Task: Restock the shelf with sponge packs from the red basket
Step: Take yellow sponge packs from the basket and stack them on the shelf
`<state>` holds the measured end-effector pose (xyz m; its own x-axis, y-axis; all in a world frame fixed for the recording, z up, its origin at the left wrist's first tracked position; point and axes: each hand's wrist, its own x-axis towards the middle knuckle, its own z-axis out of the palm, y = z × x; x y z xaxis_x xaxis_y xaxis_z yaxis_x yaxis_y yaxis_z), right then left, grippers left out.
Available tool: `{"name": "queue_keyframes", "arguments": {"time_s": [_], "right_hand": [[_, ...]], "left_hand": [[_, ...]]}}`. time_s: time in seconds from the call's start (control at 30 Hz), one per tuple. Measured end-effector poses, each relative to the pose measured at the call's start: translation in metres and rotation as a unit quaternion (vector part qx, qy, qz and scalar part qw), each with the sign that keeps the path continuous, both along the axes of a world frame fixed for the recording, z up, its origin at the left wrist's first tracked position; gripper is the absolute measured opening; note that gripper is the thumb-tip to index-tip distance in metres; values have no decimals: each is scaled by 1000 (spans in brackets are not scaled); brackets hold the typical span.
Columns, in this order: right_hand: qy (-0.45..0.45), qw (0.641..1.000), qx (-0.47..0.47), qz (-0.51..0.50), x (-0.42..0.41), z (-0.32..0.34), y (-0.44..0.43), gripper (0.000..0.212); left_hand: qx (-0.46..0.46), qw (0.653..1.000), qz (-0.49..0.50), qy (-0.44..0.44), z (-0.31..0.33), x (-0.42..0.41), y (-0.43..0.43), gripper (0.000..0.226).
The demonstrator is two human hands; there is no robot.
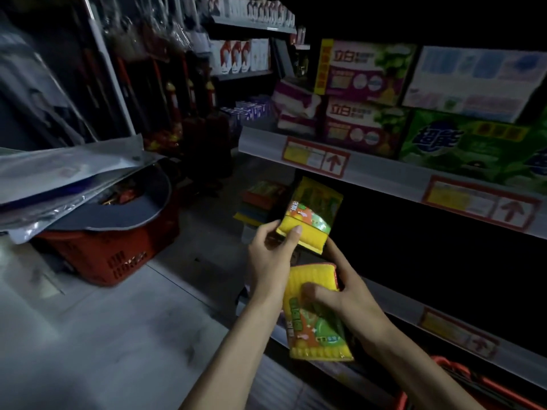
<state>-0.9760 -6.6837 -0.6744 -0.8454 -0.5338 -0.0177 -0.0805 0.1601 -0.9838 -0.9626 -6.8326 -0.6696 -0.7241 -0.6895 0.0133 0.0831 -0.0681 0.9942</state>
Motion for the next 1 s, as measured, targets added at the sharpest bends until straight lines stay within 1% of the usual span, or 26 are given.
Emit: {"name": "queue_keyframes", "arguments": {"time_s": [0.1,0.2,0.3,0.43,0.53,0.6,0.7,0.87,1.0], "right_hand": [[-46,998,-32,-19,-5,-3,-20,83],[-81,995,-55,-37,-11,-8,-34,65],[-90,993,-65,-50,-18,-11,-43,60],[-112,990,-57,-58,-22,-13,-50,61],[-117,991,-40,-57,-25,-13,-51,59],[-119,991,-25,-55,-28,-11,-51,69],[-110,992,-21,-51,-32,-11,-50,51],[-93,995,8,-48,-36,-7,-50,49],[-91,994,14,-66,-41,-6,-49,38]], "left_hand": [[-58,998,-23,-14,-3,-10,-17,25],[-56,997,-43,-25,-8,-18,-27,38],[-17,998,-48,-23,-10,-24,-32,44],[30,998,-56,-27,-15,-30,-39,46],[19,998,-54,-34,-19,-35,-41,47],[-6,998,-48,-45,-22,-39,-42,48],[-21,997,-37,-69,-24,-42,-40,50],[-23,995,-34,-88,-18,-37,-39,51],[-13,995,-27,-92,-18,-37,-41,48]]}}
